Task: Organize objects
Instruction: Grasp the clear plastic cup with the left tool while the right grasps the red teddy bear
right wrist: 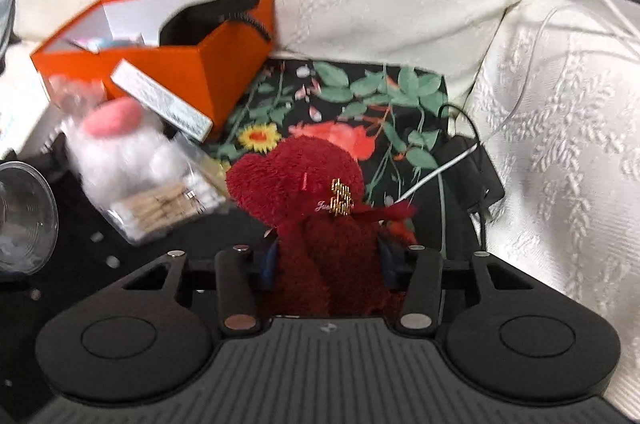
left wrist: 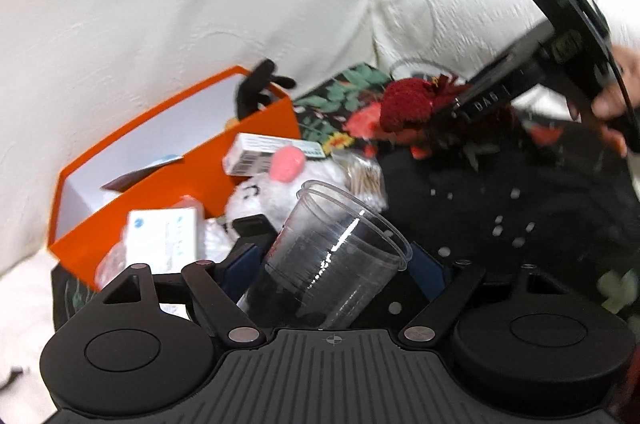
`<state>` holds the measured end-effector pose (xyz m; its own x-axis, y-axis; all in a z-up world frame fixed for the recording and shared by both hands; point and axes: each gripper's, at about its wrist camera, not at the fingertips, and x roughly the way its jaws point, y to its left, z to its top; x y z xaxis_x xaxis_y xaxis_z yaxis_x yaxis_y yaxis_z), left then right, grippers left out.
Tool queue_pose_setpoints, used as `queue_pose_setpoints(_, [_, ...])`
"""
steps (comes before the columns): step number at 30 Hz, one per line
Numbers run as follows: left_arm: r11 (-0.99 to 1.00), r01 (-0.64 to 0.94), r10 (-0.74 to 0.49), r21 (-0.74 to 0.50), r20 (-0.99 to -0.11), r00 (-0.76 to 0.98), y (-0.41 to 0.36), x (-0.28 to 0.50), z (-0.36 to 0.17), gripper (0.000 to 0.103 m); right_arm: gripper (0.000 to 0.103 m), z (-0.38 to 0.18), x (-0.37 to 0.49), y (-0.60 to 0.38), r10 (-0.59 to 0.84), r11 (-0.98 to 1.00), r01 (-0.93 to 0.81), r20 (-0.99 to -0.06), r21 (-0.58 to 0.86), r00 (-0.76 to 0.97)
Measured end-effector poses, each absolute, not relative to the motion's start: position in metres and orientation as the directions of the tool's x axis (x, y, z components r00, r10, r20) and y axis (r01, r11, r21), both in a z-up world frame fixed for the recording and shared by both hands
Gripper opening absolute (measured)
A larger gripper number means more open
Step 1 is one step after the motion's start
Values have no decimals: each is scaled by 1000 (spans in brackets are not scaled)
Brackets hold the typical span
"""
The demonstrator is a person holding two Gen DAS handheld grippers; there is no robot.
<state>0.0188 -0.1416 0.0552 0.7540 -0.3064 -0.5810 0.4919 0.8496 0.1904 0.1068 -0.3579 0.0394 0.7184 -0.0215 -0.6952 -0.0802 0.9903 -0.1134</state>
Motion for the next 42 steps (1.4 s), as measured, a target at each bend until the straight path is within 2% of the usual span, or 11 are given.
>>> queue_pose_setpoints(6, [900,421,-293,116,-553,780,-116,-12,73,103,53,73,86,-340,59,989,-131,-641,-65,765])
queue_pose_setpoints(12, [946,318,-213,64,-617,758,-89,-17,66,103,53,101,61,-310,193,977,-209,-601,43,776])
queue_pose_setpoints(17, [973,232,-164,12,-669,725,-67,-6,49,103,54,82,39,-261,278,955,-283,-624,95,730])
queue_pose_setpoints(20, [975,220,-166,-6,-674,720,-59,3,44,103,56,49,36,-230,279,944,-326,-676,60,682])
queue_pose_setpoints(23, [975,221,-188,-36,-671,717,-53,13,35,103,72,27,31,-208,247,932,-362,-712,-11,658])
queue_pose_setpoints(26, [974,217,-207,-67,-652,729,-47,16,29,103,92,29,25,-200,247,908,-415,-725,-59,643])
queue_pose_setpoints(31, [969,236,-231,-77,-634,738,-43,16,24,103,99,37,35,-202,210,878,-457,-746,-140,632])
queue_pose_setpoints(35, [969,237,-220,-65,-662,717,-44,21,17,103,102,39,41,-195,204,828,-514,-732,-225,650])
queue_pose_setpoints(40, [970,242,-199,-30,-669,716,-48,21,12,103,101,26,55,-191,234,796,-571,-768,-200,596])
queue_pose_setpoints(41, [969,244,-203,-32,-665,719,-48,20,13,103,97,22,57,-192,241,806,-564,-772,-178,588])
queue_pose_setpoints(42, [970,241,-200,-30,-662,722,-48,19,13,103,87,20,58,-196,264,826,-547,-765,-136,588])
